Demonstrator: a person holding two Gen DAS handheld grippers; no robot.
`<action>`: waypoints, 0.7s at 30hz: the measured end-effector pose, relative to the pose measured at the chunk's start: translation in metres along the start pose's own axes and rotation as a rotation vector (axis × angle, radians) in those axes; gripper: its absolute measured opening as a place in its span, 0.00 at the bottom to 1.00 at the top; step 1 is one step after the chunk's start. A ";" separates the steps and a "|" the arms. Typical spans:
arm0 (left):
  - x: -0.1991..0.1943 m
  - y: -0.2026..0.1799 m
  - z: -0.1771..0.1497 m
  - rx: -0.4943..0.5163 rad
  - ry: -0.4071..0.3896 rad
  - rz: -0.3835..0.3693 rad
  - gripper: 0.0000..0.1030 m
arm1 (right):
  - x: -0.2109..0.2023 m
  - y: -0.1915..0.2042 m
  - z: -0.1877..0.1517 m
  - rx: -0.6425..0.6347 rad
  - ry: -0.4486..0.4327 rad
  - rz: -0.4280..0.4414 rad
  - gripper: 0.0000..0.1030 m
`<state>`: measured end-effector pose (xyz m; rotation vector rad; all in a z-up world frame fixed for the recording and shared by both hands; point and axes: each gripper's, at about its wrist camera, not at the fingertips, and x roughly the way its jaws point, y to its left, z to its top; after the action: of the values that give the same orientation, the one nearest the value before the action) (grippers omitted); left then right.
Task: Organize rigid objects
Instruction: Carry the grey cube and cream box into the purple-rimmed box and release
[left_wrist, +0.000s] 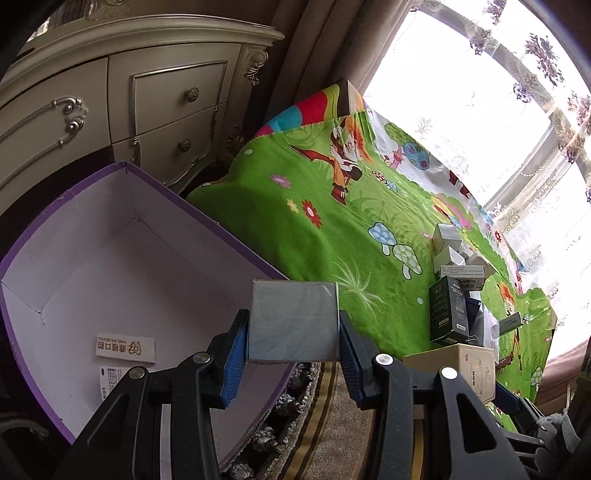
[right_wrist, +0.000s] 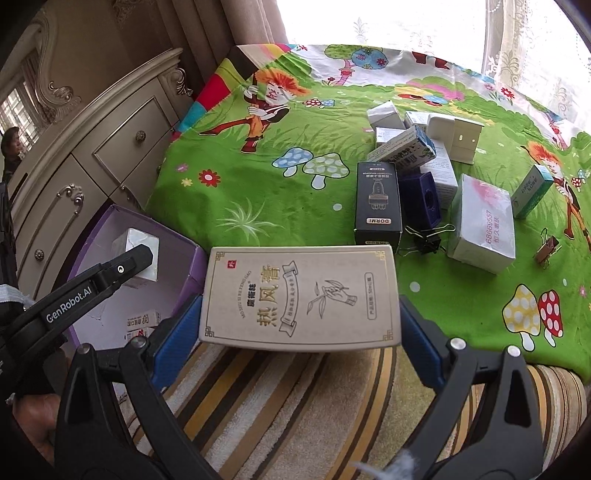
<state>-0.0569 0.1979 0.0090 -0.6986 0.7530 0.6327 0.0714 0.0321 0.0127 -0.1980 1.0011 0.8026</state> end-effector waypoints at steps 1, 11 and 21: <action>-0.001 0.007 0.001 -0.020 -0.008 0.008 0.45 | 0.002 0.008 0.001 -0.018 0.003 0.015 0.97; -0.012 0.072 0.004 -0.277 -0.077 0.060 0.45 | 0.022 0.079 0.007 -0.189 0.034 0.137 0.97; -0.023 0.105 -0.002 -0.419 -0.139 0.130 0.47 | 0.043 0.139 0.002 -0.357 0.075 0.207 0.97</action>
<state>-0.1464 0.2545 -0.0088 -0.9822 0.5434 0.9631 -0.0094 0.1526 0.0064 -0.4383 0.9529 1.1698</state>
